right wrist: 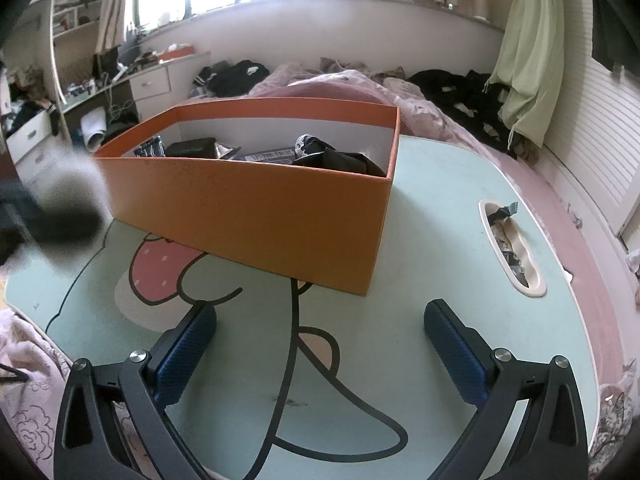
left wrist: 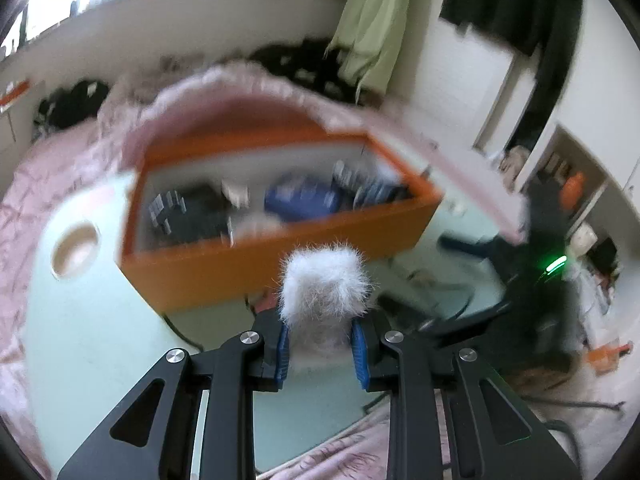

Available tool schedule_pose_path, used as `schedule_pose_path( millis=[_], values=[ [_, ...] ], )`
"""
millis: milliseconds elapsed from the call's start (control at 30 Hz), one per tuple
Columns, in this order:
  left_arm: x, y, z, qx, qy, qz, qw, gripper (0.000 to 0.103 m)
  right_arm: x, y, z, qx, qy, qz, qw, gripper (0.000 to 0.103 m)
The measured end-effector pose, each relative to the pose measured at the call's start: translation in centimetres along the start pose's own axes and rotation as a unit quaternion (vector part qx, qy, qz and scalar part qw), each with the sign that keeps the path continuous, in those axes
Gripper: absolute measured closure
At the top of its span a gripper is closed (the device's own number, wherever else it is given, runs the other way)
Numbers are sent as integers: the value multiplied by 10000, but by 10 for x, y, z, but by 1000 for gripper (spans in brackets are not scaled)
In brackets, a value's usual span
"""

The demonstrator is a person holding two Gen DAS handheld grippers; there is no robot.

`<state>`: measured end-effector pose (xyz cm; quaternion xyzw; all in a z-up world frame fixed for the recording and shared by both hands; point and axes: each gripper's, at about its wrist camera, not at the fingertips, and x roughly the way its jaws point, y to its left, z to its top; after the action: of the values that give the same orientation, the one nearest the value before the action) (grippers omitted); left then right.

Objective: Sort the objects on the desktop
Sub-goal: 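Lower the white fluffy pom-pom onto the table and open the left gripper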

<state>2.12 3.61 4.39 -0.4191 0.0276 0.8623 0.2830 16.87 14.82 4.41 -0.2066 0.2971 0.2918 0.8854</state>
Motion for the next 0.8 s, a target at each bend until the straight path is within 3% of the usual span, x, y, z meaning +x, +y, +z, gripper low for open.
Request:
schedule_pose_path(
  millis=[133, 200, 267, 333, 400, 500, 567, 667, 733, 800],
  values=[
    [35, 11, -5, -179, 97, 411, 9989, 71, -1, 0, 0, 1, -5, -4, 10000, 0],
    [32, 17, -4, -281, 40, 443, 9986, 70, -1, -1, 0, 14, -13, 0, 10000, 0],
    [16, 16, -7, -238, -217, 565, 9979, 57, 4, -1, 2, 14, -3, -6, 10000, 0],
    [2, 15, -12, -113, -389, 664, 9970, 21, 3, -1, 2, 22, -1, -16, 10000, 0],
    [-6, 14, -23, 63, -420, 805, 9958, 19, 2, -1, 1, 29, -4, -18, 10000, 0],
    [3, 22, -42, 159, -108, 939, 9954, 19, 2, -1, 1, 45, -3, -34, 10000, 0],
    [14, 28, -49, -5, -91, 896, 9959, 0, -1, -1, 2, 39, -38, -44, 10000, 0],
    [19, 33, -43, -52, -9, 953, 9954, 0, 1, -2, 1, 61, -5, -30, 10000, 0],
    [21, 34, -42, -67, -25, 953, 9954, 0, -5, -4, 12, 89, -42, -26, 9999, 8],
    [20, 36, -43, -76, -49, 935, 9956, 0, -13, -8, 20, 155, -120, 94, 9998, 34]
  ],
)
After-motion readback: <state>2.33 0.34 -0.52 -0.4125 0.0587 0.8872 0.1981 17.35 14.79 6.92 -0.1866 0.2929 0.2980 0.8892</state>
